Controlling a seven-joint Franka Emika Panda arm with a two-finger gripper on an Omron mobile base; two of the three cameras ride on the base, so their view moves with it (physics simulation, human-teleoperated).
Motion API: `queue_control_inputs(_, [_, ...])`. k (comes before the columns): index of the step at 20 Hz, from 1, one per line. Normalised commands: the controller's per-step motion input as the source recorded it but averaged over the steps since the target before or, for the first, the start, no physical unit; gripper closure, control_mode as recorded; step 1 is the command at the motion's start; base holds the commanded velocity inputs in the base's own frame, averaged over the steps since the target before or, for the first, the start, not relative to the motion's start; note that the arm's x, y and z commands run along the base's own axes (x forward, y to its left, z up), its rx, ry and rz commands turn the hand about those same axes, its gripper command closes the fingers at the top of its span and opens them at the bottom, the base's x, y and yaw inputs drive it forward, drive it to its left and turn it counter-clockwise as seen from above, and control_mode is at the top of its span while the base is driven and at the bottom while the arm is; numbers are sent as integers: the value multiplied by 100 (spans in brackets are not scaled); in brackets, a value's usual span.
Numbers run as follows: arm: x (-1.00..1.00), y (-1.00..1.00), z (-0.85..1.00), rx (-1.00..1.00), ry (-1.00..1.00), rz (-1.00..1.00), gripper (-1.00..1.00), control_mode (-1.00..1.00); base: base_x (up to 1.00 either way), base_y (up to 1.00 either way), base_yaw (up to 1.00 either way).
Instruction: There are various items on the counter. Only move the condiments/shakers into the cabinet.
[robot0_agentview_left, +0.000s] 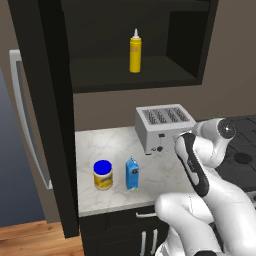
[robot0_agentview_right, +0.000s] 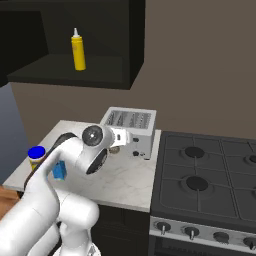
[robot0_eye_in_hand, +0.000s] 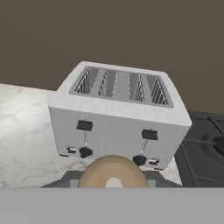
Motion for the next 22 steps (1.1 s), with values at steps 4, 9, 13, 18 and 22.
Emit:
queue_control_inputs(4, [-71,10,100,0,-1,0,100,-100,0,0,0])
queue_control_inputs(9, [-54,12,100,0,-8,0,100,-100,0,0,0])
queue_control_inputs(13, [-34,20,100,0,-8,0,100,-100,0,0,0])
queue_control_inputs(18, [-33,19,100,0,0,0,100,-100,0,0,0])
queue_control_inputs(22, [-37,13,100,0,0,0,100,-100,0,0,0])
